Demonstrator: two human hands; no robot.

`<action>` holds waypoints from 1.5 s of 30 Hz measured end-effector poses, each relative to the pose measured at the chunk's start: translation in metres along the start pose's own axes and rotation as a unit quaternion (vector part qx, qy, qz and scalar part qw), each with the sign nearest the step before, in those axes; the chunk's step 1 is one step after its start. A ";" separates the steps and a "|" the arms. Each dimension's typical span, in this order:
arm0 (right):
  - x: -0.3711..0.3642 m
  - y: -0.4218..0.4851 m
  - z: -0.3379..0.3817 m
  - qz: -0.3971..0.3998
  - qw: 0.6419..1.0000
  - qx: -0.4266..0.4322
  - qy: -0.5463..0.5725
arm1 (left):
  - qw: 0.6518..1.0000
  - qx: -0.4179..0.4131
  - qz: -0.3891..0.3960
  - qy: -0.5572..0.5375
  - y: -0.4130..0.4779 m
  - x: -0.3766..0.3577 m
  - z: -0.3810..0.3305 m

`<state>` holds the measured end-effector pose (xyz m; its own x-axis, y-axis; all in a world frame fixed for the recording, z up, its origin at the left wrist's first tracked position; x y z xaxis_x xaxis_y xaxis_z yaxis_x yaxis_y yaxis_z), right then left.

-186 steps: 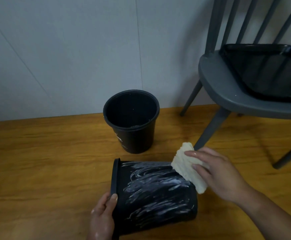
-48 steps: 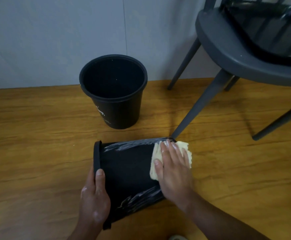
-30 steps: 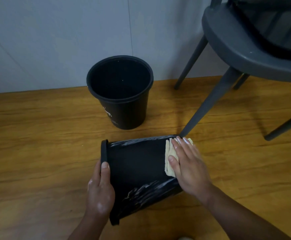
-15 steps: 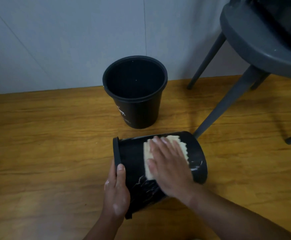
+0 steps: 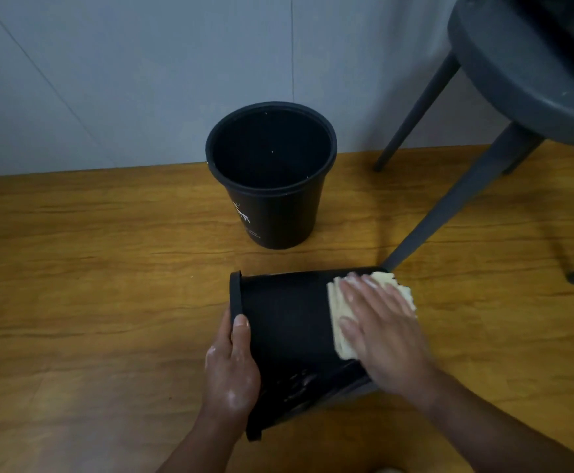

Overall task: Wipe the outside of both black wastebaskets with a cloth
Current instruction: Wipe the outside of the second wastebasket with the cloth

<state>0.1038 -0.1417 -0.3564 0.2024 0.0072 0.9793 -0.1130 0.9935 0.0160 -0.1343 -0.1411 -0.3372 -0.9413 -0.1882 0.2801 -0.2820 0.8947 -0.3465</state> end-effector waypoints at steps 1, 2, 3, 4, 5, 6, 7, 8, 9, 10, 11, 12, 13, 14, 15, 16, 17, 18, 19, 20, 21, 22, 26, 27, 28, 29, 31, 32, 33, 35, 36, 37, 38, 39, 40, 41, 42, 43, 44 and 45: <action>0.000 0.000 -0.012 -0.009 1.000 -0.023 0.008 | 1.000 0.006 0.002 -0.006 0.000 -0.001 0.001; 0.001 0.001 -0.016 -0.020 0.998 -0.051 0.019 | 1.000 0.013 0.002 -0.011 0.001 -0.002 0.002; 0.003 0.004 -0.013 -0.037 0.995 -0.086 0.030 | 1.000 0.017 -0.001 -0.013 0.001 -0.002 0.003; 0.003 0.005 -0.004 -0.053 0.991 -0.115 0.037 | 1.000 0.019 -0.004 -0.015 0.001 -0.002 0.003; 0.001 0.006 0.015 -0.055 0.991 -0.119 0.036 | 1.000 0.021 -0.005 -0.014 0.002 -0.002 0.003; -0.002 0.005 0.040 -0.045 0.995 -0.084 0.027 | 1.000 0.024 -0.005 -0.011 0.001 -0.002 0.003; -0.007 0.001 0.067 -0.021 0.999 -0.026 0.019 | 1.000 0.027 -0.006 0.000 0.001 -0.001 0.002; -0.011 -0.004 0.092 -0.006 0.999 0.036 0.017 | 1.000 0.023 -0.009 0.013 0.001 -0.001 0.001; -0.011 -0.009 0.110 0.002 0.996 0.090 0.026 | 1.000 0.014 -0.014 0.024 0.001 0.000 -0.001; -0.009 -0.011 0.119 0.000 0.991 0.129 0.033 | 0.999 0.002 -0.018 0.031 0.001 0.002 -0.003; -0.008 -0.012 0.121 -0.001 0.988 0.154 0.033 | 0.999 -0.004 -0.021 0.033 0.002 0.003 -0.004; -0.007 -0.011 0.115 0.002 0.987 0.158 0.033 | 0.999 -0.005 -0.020 0.029 0.004 0.003 -0.003; -0.005 -0.010 0.102 0.001 0.989 0.142 0.038 | 1.000 -0.004 -0.017 0.022 0.006 0.003 -0.002; -0.004 -0.008 0.082 -0.001 0.993 0.107 0.051 | 1.000 -0.004 -0.011 0.016 0.008 0.002 -0.001; -0.002 -0.006 0.059 -0.007 0.996 0.059 0.059 | 1.000 -0.005 -0.007 0.014 0.009 0.001 -0.001; 0.000 -0.005 0.034 -0.018 0.998 0.013 0.058 | 1.000 -0.009 -0.005 0.014 0.010 0.000 -0.001; 0.002 -0.005 0.012 -0.029 0.998 -0.020 0.050 | 1.000 -0.010 -0.004 0.014 0.011 0.000 -0.002; 0.002 -0.006 -0.004 -0.036 0.997 -0.039 0.049 | 1.000 -0.006 -0.001 0.009 0.011 0.000 -0.003; 0.002 -0.006 -0.016 -0.042 0.996 -0.052 0.056 | 1.000 -0.002 0.002 0.001 0.011 -0.001 -0.003; 0.000 -0.004 -0.025 -0.046 0.995 -0.065 0.066 | 1.000 -0.002 0.004 -0.007 0.011 -0.001 -0.004; -0.001 -0.001 -0.030 -0.052 0.993 -0.075 0.075 | 1.000 -0.003 0.005 -0.012 0.010 -0.002 -0.005; -0.002 0.002 -0.032 -0.058 0.992 -0.082 0.081 | 1.000 -0.009 0.005 -0.012 0.007 -0.002 -0.007; -0.001 0.021 -0.033 -0.064 0.989 -0.095 0.092 | 1.000 -0.028 0.012 -0.003 -0.014 -0.002 -0.007; 0.000 0.026 -0.034 -0.065 0.989 -0.096 0.090 | 0.999 -0.034 0.011 -0.002 -0.016 -0.001 -0.005; -0.001 0.029 -0.034 -0.066 0.989 -0.098 0.085 | 0.999 -0.040 0.007 -0.001 -0.016 -0.001 -0.004; -0.002 0.032 -0.033 -0.066 0.989 -0.101 0.080 | 0.999 -0.046 0.004 0.001 -0.015 -0.001 -0.003; -0.004 0.035 -0.030 -0.065 0.989 -0.116 0.067 | 0.999 -0.052 -0.003 0.010 -0.013 -0.002 -0.003; -0.004 0.034 -0.029 -0.068 0.988 -0.127 0.058 | 0.999 -0.049 -0.006 0.013 -0.014 -0.002 -0.004; -0.003 0.033 -0.026 -0.075 0.987 -0.133 0.049 | 0.999 -0.041 -0.011 0.015 -0.014 -0.002 -0.003; 0.003 0.030 -0.010 -0.088 0.988 -0.120 0.038 | 0.999 -0.026 -0.016 0.013 -0.014 -0.004 -0.001; 0.005 0.028 0.004 -0.089 0.990 -0.100 0.038 | 1.000 -0.024 -0.018 0.010 -0.013 -0.005 0.001; 0.007 0.026 0.022 -0.086 0.993 -0.075 0.041 | 1.000 -0.017 -0.018 0.010 -0.012 -0.006 0.003; 0.008 0.021 0.042 -0.079 0.995 -0.046 0.047 | 1.000 -0.009 -0.021 0.014 -0.011 -0.006 0.004; 0.006 0.015 0.063 -0.068 0.996 -0.014 0.056 | 1.000 -0.004 -0.022 0.016 -0.011 -0.005 0.002; 0.003 0.008 0.081 -0.055 0.996 0.022 0.065 | 0.999 -0.004 -0.024 0.025 -0.010 -0.004 0.001; 0.000 0.002 0.093 -0.041 0.995 0.054 0.070 | 0.999 -0.004 -0.024 0.029 -0.010 -0.003 -0.003; -0.002 -0.001 0.098 -0.030 0.994 0.076 0.069 | 0.999 -0.008 -0.029 0.031 -0.009 -0.001 -0.007; -0.003 0.000 0.094 -0.024 0.994 0.083 0.066 | 0.999 -0.011 -0.028 0.035 -0.008 -0.001 -0.009; -0.002 0.004 0.085 -0.021 0.995 0.073 0.064 | 0.999 -0.013 -0.026 0.035 -0.007 -0.001 -0.010; -0.002 0.009 0.071 -0.021 0.997 0.049 0.063 | 0.999 -0.013 -0.026 0.034 -0.007 -0.001 -0.009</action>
<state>0.0339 -0.1411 -0.3436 0.3279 -0.0129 0.9446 -0.1956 0.9773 0.0812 -0.1293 -0.1433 -0.3267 -0.9102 -0.2075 0.3585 -0.3249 0.8945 -0.3071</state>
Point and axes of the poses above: each hand's wrist, its own y-axis towards the middle knuckle, its own x-axis out of the back of the hand, z = x × y, the point moved 6 cm from there along y, towards the middle knuckle, and after that the axes turned 6 degrees about -z, right-handed, at the moved point
